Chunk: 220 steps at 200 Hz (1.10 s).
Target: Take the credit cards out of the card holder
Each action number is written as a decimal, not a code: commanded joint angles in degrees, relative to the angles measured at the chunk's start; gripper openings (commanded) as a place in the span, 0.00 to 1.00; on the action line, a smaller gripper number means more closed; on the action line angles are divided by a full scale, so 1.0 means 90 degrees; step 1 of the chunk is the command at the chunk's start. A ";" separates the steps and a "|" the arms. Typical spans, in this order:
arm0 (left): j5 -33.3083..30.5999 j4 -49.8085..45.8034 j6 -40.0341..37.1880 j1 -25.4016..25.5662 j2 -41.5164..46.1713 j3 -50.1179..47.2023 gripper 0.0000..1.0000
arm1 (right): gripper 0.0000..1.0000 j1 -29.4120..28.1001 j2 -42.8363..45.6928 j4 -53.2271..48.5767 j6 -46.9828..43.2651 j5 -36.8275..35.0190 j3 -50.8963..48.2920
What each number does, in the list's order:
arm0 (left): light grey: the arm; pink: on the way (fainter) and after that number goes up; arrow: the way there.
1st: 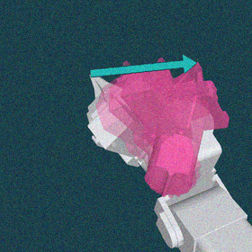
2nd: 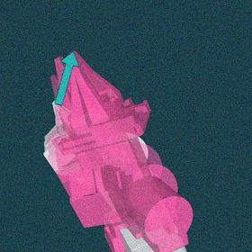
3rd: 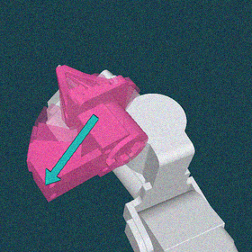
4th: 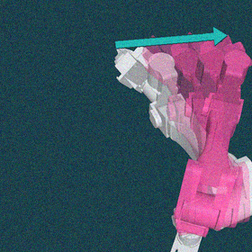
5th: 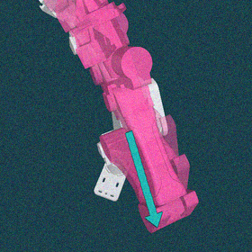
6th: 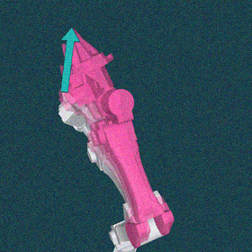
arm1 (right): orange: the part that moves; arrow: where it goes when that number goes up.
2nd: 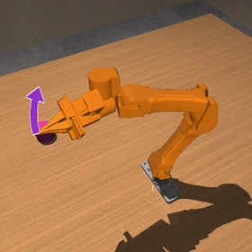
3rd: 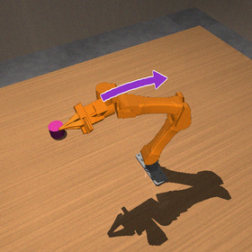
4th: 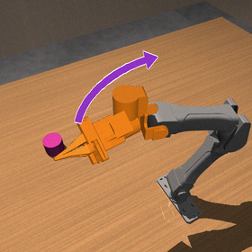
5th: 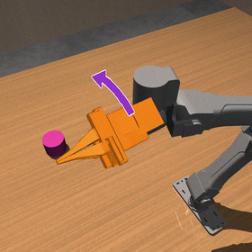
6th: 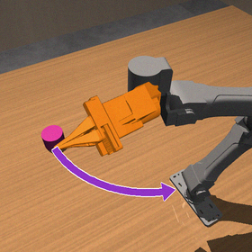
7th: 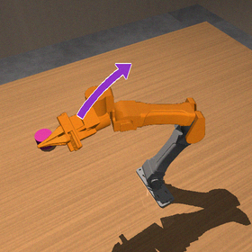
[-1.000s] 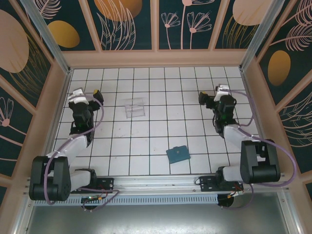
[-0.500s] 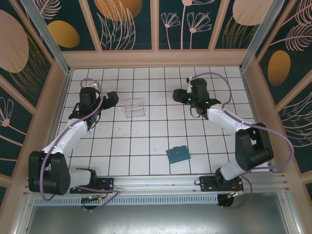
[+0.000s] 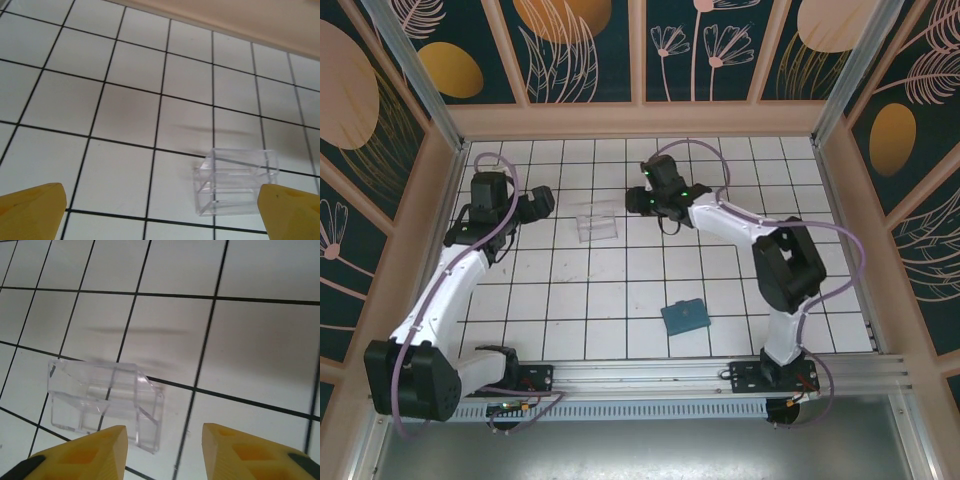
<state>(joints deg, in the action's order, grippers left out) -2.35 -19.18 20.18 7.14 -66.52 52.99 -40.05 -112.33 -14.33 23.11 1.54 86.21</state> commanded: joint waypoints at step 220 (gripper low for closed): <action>-0.0567 -0.0076 -0.0378 -0.0002 0.0292 -0.0351 0.99 | 0.24 -0.0569 -0.1505 -0.0914 0.0453 -0.0240 0.1461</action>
<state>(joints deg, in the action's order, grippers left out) -6.55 -19.99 17.58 7.14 -64.84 50.22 -44.34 -126.56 -21.08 25.98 0.97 99.88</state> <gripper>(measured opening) 0.985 0.231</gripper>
